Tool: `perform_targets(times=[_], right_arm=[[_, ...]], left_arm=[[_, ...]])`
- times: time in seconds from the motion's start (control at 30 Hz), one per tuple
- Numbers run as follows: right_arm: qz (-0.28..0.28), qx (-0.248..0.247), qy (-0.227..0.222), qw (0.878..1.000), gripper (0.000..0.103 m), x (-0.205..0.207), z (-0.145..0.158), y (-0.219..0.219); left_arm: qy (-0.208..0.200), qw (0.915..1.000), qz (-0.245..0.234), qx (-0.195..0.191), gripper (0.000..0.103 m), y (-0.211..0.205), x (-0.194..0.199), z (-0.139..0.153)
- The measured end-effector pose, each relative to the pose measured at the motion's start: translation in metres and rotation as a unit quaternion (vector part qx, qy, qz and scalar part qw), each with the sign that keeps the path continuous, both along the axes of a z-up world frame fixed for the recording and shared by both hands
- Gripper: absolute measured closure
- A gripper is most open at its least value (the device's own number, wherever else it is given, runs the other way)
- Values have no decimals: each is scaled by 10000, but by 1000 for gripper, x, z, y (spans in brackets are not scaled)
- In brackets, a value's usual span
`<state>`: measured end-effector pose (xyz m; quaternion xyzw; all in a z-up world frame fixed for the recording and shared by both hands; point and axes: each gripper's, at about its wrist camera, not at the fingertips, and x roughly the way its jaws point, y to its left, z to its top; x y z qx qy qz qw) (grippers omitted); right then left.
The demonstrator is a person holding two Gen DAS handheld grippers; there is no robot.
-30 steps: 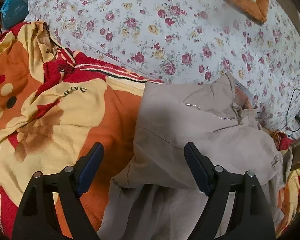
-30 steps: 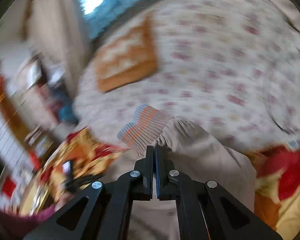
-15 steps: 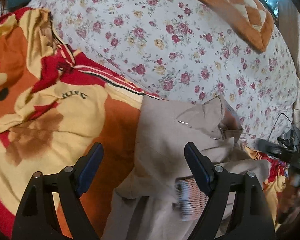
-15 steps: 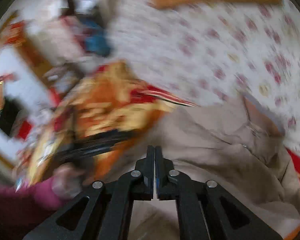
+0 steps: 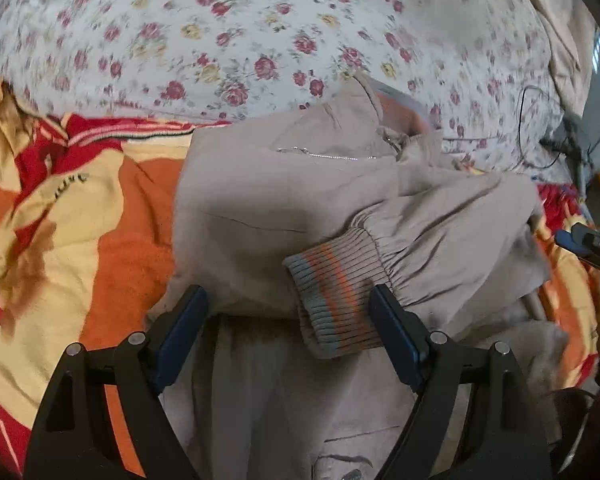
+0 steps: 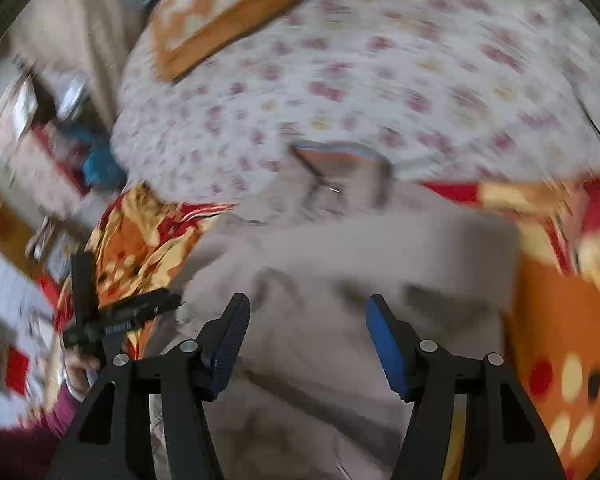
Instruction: Fold large clothes
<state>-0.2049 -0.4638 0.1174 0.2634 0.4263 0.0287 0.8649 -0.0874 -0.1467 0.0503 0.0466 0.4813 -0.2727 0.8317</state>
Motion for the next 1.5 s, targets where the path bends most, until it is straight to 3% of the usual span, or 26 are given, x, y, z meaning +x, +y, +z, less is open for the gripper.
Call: perform_targets(times=[0.07,0.1,0.13,0.17,0.37,0.5,0.63,0.7,0.77,0.8,0.93,1.0,1.03,1.07,1.13,1.23,1.37,1.43,1.5], right_arm=[[-286,308,-56,9991,40,-10,-7,-15],[-426,480,-78,9979,40,-12,-11,-20],[-547,538,-60,9970,40,-13,-14,-24],[-652,529,-49,9965,40,-15,-14,-27],[-751,575,-373,9948,38,-21,-7,-29],[-807,801,-362,9929,38,-22,-17,-31],[-849,744,-375,9929,38,-22,-19,-31],[-824,791,-421,9926,36,-24,-19,-31],[-807,819,-377,9927,35,-22,-22,-31],[-801,819,-342,9928,35,-21,-23,-30],[-669,783,-256,9944,35,-17,-25,-24],[-635,720,-265,9950,35,-17,-24,-22],[-641,703,-274,9951,35,-17,-24,-22],[-662,686,-287,9950,35,-17,-23,-22],[-721,649,-322,9948,35,-19,-21,-24],[-899,633,-414,9931,35,-22,-18,-30],[-1268,312,-656,9893,35,-32,-5,-37],[-1304,75,-622,9895,35,-29,0,-36],[-1287,-380,-270,9906,35,-15,2,-32]], left_arm=[[15,9997,39,-224,24,-2,-1,-1],[37,9995,1,-315,33,-5,-2,-1],[118,9993,-76,-356,78,-5,-1,-1],[227,9991,-100,-330,100,-7,1,-2],[39,9988,-149,-472,101,-8,2,13],[-4,9974,-109,-709,101,-1,3,20],[61,9976,-195,-668,100,-4,8,16],[145,9977,-76,-664,90,-1,10,12],[378,9969,57,-683,47,2,15,2],[403,9965,120,-719,43,3,16,1],[487,9950,60,-868,42,-2,16,-2],[357,9965,-51,-757,43,-11,13,-3],[278,9972,-161,-668,50,-16,10,-3],[256,9973,-238,-645,72,-20,9,-3],[194,9978,-308,-559,97,-26,6,-3],[30,9970,-256,-730,101,-22,5,12],[-549,9897,253,-1296,101,15,20,59],[-548,9893,583,-1218,101,29,33,58],[-415,9909,875,-938,101,35,45,43]])
